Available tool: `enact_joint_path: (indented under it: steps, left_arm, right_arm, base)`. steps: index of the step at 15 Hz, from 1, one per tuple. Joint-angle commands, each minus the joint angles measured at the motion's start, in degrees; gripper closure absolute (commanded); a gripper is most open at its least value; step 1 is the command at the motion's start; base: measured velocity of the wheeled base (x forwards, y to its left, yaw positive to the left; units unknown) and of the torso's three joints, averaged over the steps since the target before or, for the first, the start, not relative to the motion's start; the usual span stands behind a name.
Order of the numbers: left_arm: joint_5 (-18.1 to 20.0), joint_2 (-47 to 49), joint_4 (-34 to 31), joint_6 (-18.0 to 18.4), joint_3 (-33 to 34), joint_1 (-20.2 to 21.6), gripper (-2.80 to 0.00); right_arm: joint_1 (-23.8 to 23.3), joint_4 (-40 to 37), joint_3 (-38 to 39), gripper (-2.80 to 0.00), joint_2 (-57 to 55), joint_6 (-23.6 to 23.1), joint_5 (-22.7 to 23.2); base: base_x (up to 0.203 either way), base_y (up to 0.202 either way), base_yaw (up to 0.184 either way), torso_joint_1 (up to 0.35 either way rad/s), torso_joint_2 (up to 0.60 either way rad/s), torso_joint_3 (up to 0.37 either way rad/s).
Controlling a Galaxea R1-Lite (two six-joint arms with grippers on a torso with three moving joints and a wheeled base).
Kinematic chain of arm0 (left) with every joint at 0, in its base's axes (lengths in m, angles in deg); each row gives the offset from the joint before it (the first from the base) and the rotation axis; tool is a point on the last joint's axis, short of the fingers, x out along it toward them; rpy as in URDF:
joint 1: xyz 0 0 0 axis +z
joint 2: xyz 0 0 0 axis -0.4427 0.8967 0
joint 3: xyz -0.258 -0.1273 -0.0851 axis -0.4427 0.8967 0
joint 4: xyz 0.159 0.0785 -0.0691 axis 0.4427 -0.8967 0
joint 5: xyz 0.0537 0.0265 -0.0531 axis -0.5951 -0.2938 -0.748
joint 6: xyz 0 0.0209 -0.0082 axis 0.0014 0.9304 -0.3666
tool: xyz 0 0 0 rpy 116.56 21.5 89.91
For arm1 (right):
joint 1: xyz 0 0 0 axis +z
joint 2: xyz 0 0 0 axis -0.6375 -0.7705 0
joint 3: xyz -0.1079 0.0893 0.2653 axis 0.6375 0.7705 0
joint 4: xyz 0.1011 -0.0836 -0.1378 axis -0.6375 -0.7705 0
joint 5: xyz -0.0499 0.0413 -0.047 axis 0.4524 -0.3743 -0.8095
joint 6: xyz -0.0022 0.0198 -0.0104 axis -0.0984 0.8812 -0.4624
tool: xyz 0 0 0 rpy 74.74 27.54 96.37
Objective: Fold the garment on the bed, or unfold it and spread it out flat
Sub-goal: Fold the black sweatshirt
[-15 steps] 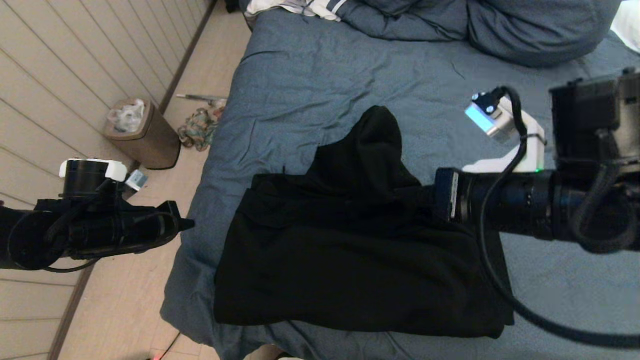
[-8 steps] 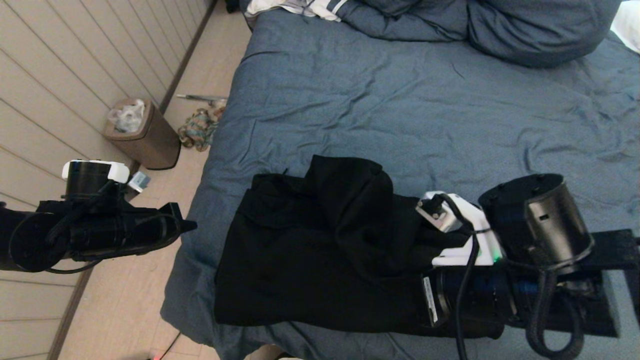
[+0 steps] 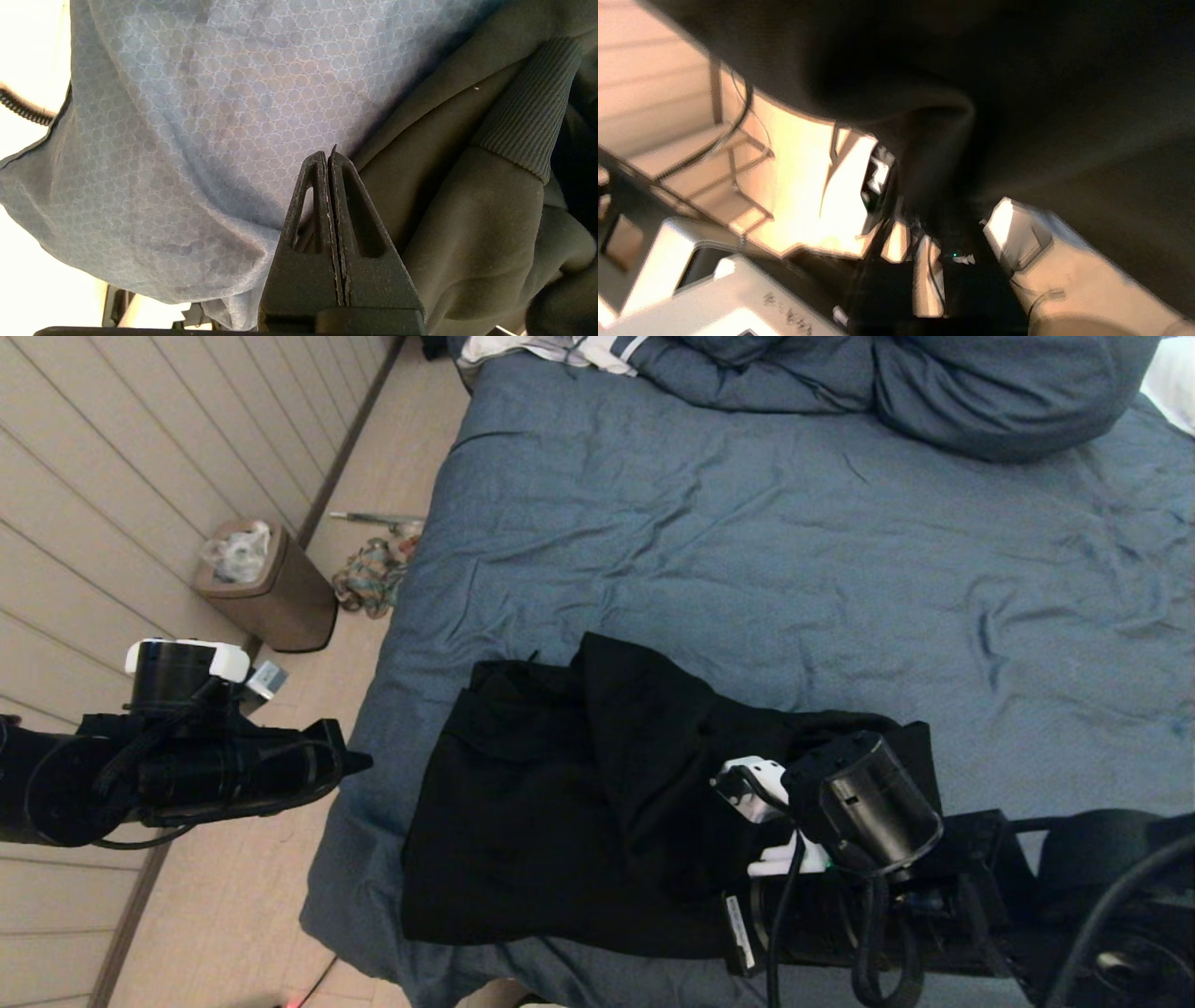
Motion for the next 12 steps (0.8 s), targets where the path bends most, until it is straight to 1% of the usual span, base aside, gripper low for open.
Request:
enact_joint_path:
  steps: [1, 4, 6, 10, 11, 12]
  left_arm:
    - [0.1, 0.1, 0.2, -0.2, 0.0, 0.0, 0.00]
    - [0.4, 0.3, 0.2, -0.2, 0.1, 0.0, 0.00]
    - [0.4, 0.3, 0.2, -0.2, 0.1, 0.0, 0.00]
    - [0.1, 0.4, 0.2, -0.2, 0.2, -0.4, 0.00]
    - [0.2, 0.4, 0.2, -0.2, 0.2, -0.4, 0.00]
    - [0.2, 0.5, 0.2, -0.2, 0.1, -0.4, 0.00]
  right_arm:
    - [0.0, 3.3, 1.2, -2.80, -2.4, 0.2, 0.2]
    - [-0.1, 4.1, 1.4, -2.80, -2.2, 0.1, 0.2]
    - [-0.2, 4.1, 1.6, -2.80, -0.1, 0.1, 0.2]
    - [-0.4, 3.9, 0.8, -2.80, 12.3, 0.1, 0.2]
    - [-0.7, 3.4, -0.9, -2.80, 15.5, 0.1, 0.2]
    - [-1.7, 1.7, -4.2, -2.80, 17.8, 0.1, 0.1]
  base:
    - [0.000, 0.000, 0.000, 0.000, 0.00, 0.000]
    - [0.000, 0.000, 0.000, 0.000, 0.00, 0.000]
    - [0.000, 0.000, 0.000, 0.000, 0.00, 0.000]
    - [0.000, 0.000, 0.000, 0.000, 0.00, 0.000]
    - [0.000, 0.000, 0.000, 0.000, 0.00, 0.000]
    - [0.000, 0.000, 0.000, 0.000, 0.00, 0.000]
